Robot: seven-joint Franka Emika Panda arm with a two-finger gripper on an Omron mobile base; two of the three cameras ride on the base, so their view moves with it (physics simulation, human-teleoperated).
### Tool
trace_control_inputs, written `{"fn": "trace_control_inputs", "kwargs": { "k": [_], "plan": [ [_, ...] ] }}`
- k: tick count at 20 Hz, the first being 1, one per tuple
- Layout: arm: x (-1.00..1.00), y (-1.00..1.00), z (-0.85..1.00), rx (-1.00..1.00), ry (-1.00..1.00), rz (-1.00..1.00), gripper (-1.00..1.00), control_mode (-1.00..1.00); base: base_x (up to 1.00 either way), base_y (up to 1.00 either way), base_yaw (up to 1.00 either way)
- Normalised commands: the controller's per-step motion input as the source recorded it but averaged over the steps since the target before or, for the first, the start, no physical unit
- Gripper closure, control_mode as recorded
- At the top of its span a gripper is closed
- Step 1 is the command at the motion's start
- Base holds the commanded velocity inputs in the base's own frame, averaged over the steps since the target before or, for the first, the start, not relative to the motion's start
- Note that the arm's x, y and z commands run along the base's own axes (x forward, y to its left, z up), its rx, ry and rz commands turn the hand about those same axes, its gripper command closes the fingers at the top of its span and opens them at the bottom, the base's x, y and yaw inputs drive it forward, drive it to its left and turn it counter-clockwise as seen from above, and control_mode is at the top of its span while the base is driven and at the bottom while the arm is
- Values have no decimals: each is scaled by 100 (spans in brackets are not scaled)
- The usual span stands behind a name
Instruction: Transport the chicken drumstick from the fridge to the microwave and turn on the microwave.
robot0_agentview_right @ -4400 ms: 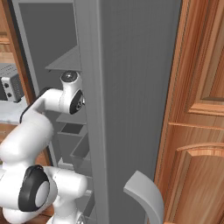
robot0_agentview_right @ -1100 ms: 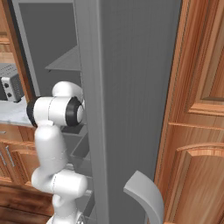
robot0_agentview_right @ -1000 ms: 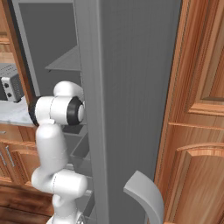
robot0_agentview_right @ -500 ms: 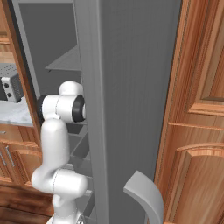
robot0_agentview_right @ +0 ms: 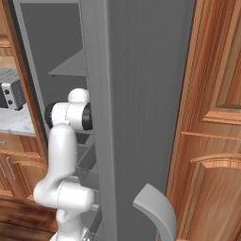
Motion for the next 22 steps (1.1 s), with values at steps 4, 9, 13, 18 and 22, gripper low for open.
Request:
{"fn": "trace_control_inputs", "kwargs": {
  "k": [4, 9, 13, 18, 22],
  "plan": [
    [23, 1, -19, 0, 3, -1, -100, -100, 0, 0, 0],
    [12, 2, -30, 0, 4, 0, -100, -100, 0, 0, 0],
    [1, 0, -57, 0, 0, 0, 100, -100, 0, 0, 0],
    [0, 0, -12, 0, 0, 0, 100, -100, 0, 0, 0],
    [0, 0, 0, 0, 0, 0, 100, -100, 0, 0, 0]
  ]
}}
